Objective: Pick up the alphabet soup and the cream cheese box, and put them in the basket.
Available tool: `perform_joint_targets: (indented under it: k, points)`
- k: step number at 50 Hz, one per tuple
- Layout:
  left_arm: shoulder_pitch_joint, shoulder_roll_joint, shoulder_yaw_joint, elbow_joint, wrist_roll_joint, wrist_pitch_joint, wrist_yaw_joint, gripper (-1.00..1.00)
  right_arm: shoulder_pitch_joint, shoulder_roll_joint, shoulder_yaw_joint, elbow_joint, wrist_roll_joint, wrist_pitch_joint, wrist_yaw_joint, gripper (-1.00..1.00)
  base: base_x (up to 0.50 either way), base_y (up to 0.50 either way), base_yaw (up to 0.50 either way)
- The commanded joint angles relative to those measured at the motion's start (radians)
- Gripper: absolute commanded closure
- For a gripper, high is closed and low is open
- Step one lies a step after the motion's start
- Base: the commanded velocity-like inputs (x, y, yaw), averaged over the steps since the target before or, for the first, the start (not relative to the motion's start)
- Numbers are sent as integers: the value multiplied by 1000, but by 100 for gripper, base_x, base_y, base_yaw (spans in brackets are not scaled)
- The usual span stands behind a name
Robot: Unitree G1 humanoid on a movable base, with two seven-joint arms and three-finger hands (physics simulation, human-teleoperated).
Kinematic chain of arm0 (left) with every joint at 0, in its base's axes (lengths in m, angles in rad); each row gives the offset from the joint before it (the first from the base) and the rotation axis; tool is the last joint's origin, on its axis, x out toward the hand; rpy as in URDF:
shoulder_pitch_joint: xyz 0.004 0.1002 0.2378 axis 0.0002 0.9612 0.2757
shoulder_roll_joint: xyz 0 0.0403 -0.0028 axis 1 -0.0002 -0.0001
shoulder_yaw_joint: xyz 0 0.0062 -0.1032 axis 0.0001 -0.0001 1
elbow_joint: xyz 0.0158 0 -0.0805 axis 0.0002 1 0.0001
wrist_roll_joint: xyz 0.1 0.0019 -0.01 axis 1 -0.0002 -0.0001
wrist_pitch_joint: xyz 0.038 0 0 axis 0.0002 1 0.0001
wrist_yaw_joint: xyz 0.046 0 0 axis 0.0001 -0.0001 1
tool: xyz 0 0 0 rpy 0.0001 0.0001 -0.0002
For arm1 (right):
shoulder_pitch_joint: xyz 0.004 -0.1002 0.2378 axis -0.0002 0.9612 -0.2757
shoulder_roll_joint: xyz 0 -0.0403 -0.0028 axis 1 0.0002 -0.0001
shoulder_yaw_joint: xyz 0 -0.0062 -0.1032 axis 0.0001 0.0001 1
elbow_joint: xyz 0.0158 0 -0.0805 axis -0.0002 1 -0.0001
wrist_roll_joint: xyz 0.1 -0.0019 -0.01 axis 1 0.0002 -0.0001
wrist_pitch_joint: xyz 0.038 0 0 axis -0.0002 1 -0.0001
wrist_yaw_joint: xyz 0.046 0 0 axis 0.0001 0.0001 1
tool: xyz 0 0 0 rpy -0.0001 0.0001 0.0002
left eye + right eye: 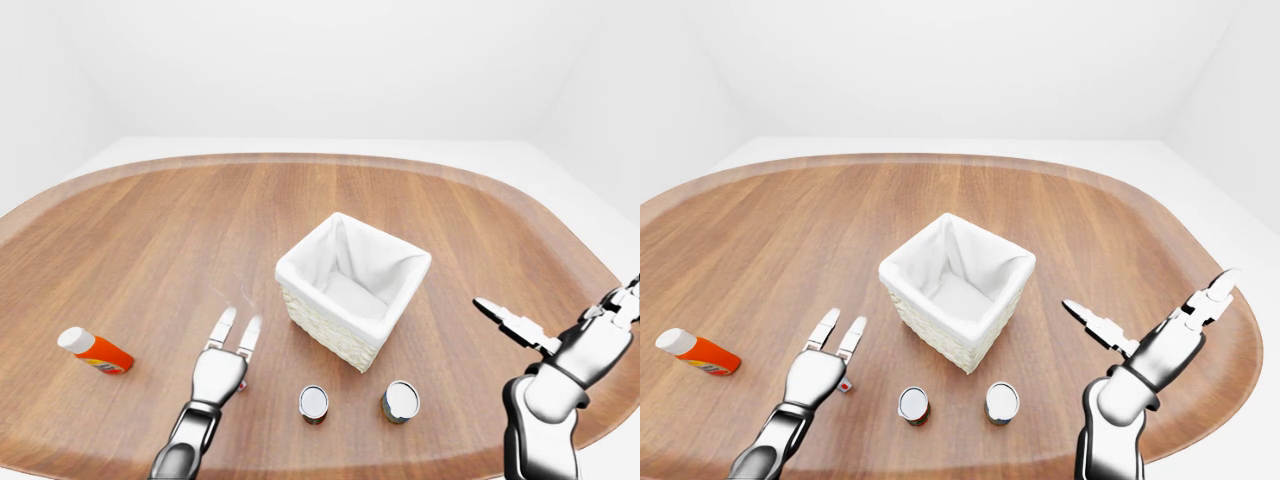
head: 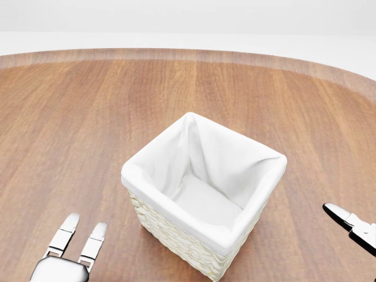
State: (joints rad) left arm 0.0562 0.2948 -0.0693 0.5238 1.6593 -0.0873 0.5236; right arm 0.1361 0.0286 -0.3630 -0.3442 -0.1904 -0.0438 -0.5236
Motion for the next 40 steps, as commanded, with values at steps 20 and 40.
perform_joint_targets:
  k: [20, 40]
  points:
    - [-238, 44, -106, 541, -17, 0, 0, -100, -7, -5, 4, 24, -7, -12, 0, -100, 0, 0, 0]
    - [-344, 25, -193, 845, 46, 0, 0, -100, -2, -2, 7, 8, -16, 1, 0, -100, 0, 0, 0]
